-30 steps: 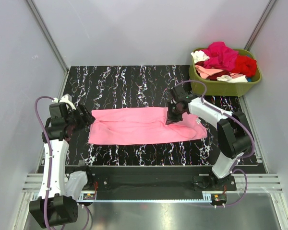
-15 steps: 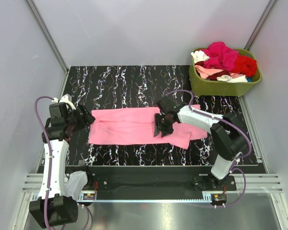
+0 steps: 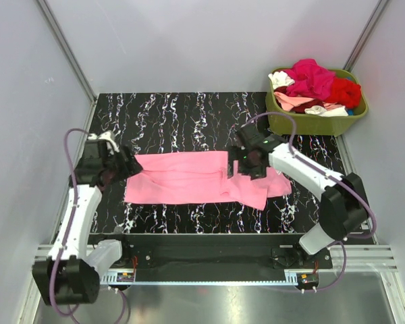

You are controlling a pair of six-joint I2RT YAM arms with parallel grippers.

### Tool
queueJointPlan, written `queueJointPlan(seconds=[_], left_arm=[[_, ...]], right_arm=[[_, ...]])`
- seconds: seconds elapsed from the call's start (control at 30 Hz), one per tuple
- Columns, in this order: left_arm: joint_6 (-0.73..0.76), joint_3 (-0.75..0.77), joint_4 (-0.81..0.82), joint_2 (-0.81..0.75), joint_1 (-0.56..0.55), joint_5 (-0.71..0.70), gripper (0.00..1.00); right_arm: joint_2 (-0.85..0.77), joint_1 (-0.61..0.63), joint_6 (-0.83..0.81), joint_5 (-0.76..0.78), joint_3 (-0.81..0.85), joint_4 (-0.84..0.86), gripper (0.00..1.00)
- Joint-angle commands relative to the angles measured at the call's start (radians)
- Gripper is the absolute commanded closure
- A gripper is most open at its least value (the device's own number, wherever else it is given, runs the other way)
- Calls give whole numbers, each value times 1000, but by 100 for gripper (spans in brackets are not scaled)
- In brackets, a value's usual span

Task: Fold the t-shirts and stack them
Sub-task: Fold the tshirt

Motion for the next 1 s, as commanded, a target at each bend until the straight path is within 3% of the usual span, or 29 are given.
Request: queueJointPlan(seconds=[0.0, 0.03, 0.13, 0.17, 0.37, 0.67, 0.77, 0.97], left_arm=[[-45, 46, 60, 109, -141, -95, 22], [-55, 49, 69, 132, -198, -103, 22], [-96, 27, 130, 201, -231, -68, 23], [-104, 11, 150, 210, -234, -62, 23], [-101, 16, 97, 192, -247, -54, 24], [-24, 81, -152, -19, -251, -195, 22], [-6, 92, -152, -88, -252, -209, 21], [-9, 47, -89, -155, -254, -203, 21]], right_arm=[[-40, -121, -31, 129, -10, -84, 7], [-51, -170, -33, 145, -19, -91, 8], [-75, -258, -45, 181, -62, -94, 13], [-80, -281, -50, 172, -88, -79, 19], [-22, -477, -115, 15, -115, 29, 33], [234, -522, -111, 3, 71, 86, 46], [306, -545, -106, -37, 111, 115, 52], [400, -560, -114, -26, 174, 128, 54]])
